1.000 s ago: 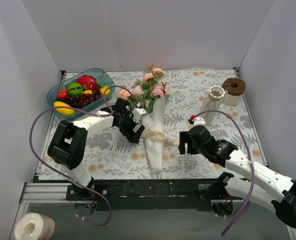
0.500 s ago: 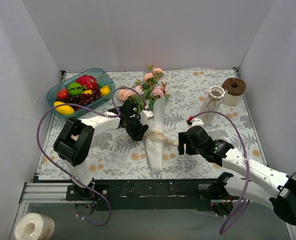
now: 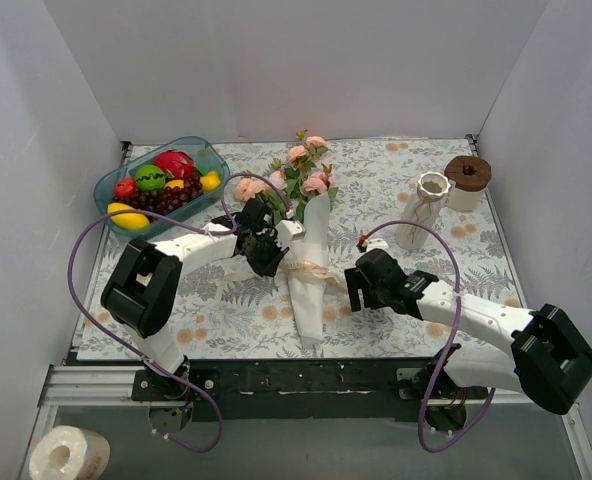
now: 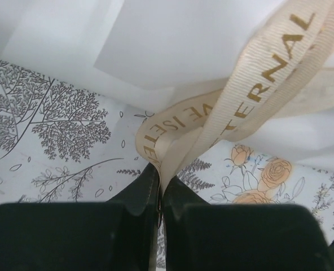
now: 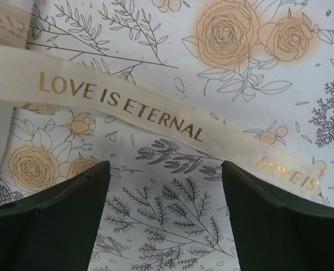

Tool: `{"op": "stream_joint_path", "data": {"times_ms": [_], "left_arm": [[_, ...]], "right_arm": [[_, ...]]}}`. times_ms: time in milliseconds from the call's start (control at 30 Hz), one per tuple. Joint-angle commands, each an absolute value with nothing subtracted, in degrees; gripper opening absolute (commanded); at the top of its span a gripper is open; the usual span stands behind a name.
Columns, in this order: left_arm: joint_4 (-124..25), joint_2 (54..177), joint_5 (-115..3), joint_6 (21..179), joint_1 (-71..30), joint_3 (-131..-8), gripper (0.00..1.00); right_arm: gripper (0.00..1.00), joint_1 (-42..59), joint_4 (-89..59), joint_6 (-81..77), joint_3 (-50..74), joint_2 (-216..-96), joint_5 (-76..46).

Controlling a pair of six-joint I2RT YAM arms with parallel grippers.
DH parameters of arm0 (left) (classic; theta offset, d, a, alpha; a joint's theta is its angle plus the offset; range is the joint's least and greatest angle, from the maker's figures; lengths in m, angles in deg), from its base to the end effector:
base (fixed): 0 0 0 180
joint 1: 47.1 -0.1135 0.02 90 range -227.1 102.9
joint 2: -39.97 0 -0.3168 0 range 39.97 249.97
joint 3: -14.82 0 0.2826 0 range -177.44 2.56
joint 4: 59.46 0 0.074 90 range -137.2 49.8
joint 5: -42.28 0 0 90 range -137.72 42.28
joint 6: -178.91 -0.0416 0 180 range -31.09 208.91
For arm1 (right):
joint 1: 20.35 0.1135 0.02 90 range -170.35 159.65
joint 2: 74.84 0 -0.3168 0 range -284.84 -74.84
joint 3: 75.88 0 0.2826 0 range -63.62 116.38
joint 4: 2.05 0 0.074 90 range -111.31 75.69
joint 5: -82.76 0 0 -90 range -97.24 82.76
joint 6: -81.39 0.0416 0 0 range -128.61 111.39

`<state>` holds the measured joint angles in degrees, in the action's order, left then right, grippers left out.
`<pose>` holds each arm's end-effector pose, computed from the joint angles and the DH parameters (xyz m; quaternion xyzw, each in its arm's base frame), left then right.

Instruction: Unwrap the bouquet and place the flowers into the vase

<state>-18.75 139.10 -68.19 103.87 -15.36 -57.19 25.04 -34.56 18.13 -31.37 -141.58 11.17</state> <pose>0.3023 -0.2041 0.1928 0.1747 0.9504 -0.2351 0.1046 0.1653 0.1488 0.2050 -0.1046 0.9362 0.0528 0.3314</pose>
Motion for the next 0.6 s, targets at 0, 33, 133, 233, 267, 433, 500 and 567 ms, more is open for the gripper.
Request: {"op": "stream_joint_path", "data": {"times_ms": [0, 33, 133, 233, 267, 433, 500, 567], "left_arm": [[-16.6, 132.4, -69.0, 105.3, -15.1, -59.5, 0.00], [-16.1, 132.3, -69.2, 105.4, -15.1, -60.0, 0.00], [-14.3, 132.3, -69.6, 105.8, -15.1, -61.3, 0.00], [-14.2, 132.0, -69.0, 106.1, -15.1, -61.3, 0.00], [-14.2, 132.0, -69.0, 106.2, -15.1, -61.3, 0.00], [-14.4, 131.9, -69.3, 106.9, -15.1, -61.6, 0.00], [-14.3, 132.1, -69.2, 106.9, -15.1, -61.8, 0.00], [-14.4, 132.3, -69.0, 106.9, -15.0, -61.8, 0.00]], "right_arm": [[0.88, 25.0, -24.7, 12.6, -28.8, -144.1, 11.4], [0.88, 25.0, -23.5, 11.7, -28.8, -144.5, 11.7], [0.89, 25.0, -20.7, 8.2, -27.9, -147.0, 12.7], [0.90, 25.2, -20.4, 5.4, -26.3, -150.2, 13.2], [0.90, 25.4, -20.7, 5.1, -25.8, -152.0, 13.7], [0.90, 27.8, -18.3, 3.7, -26.5, -154.4, 14.1], [0.90, 28.0, -15.9, 3.8, -27.2, -154.9, 13.9], [0.90, 27.9, -14.8, 3.7, -27.8, -155.9, 13.9]]}}
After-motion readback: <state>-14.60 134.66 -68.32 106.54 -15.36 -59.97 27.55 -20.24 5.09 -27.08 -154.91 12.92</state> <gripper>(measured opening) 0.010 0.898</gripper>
